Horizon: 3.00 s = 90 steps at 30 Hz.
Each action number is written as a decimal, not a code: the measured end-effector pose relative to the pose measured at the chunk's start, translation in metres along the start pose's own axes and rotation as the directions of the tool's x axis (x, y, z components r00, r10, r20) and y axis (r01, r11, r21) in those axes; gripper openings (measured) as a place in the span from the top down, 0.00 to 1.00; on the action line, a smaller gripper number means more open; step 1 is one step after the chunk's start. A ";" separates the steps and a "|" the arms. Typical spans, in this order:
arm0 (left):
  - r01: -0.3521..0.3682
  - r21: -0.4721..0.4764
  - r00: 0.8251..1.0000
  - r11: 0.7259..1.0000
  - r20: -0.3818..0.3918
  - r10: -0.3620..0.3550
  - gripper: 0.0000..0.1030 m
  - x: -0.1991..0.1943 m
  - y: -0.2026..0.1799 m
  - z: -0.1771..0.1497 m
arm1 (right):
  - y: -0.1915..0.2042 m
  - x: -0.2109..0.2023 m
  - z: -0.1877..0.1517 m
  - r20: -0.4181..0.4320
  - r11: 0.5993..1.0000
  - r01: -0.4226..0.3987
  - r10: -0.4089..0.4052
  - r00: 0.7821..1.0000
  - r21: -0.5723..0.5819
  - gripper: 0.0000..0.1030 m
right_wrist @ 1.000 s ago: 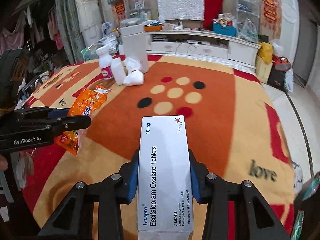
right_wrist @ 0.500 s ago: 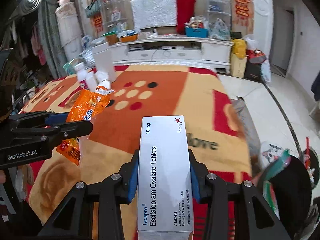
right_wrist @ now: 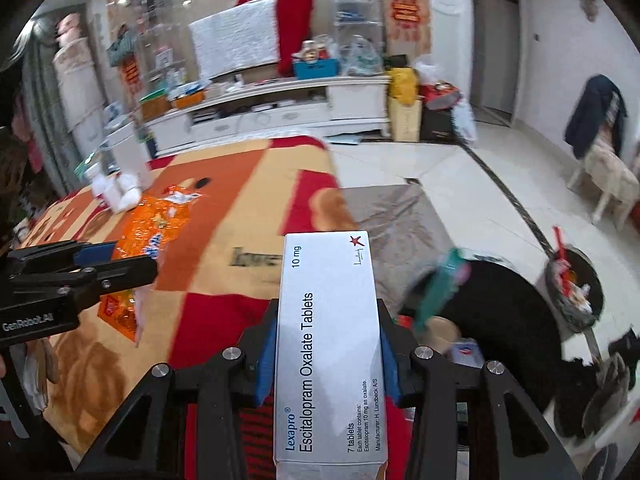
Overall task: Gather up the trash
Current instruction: 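Carry the snack packet with the left tool while the right tool carries the medicine box to the bin, then open both tools to drop the snack packet and medicine box into the black bin, then move both tools back toward the sponge and tissue bundle on the rug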
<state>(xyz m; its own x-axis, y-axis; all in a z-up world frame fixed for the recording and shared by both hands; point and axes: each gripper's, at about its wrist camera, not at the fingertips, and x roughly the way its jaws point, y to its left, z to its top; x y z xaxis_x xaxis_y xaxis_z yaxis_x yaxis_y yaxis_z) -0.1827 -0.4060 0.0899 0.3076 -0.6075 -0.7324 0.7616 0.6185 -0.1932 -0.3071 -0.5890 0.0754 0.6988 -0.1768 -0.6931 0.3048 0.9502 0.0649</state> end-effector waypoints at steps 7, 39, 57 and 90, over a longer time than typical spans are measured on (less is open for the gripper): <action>0.090 0.026 0.996 0.996 -0.032 -0.089 0.60 0.026 -0.034 0.013 | -0.063 -0.014 -0.008 -0.006 0.990 0.098 -0.098 0.995 0.104 0.60; 0.309 -0.064 0.942 0.949 -0.114 -0.314 0.35 0.101 -0.094 0.036 | -0.159 0.018 -0.021 -0.084 0.932 0.194 -0.177 0.981 0.306 0.31; 0.057 0.002 0.998 0.998 -0.032 -0.057 0.35 0.061 -0.062 0.021 | -0.115 0.019 -0.017 -0.063 0.957 0.147 -0.135 0.989 0.248 0.31; -0.376 -0.283 0.922 0.882 -0.024 0.386 0.35 -0.037 0.179 -0.047 | 0.120 0.105 0.039 -0.116 0.983 -0.180 0.175 0.978 -0.031 0.31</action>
<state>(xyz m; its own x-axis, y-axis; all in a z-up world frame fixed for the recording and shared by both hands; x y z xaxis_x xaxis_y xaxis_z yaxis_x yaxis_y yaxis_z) -0.0851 -0.2490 0.0518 0.5639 -0.3097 -0.7656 0.3950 0.9153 -0.0793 -0.1719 -0.5032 0.0390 0.6613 0.0231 -0.7498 0.1542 0.9740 0.1660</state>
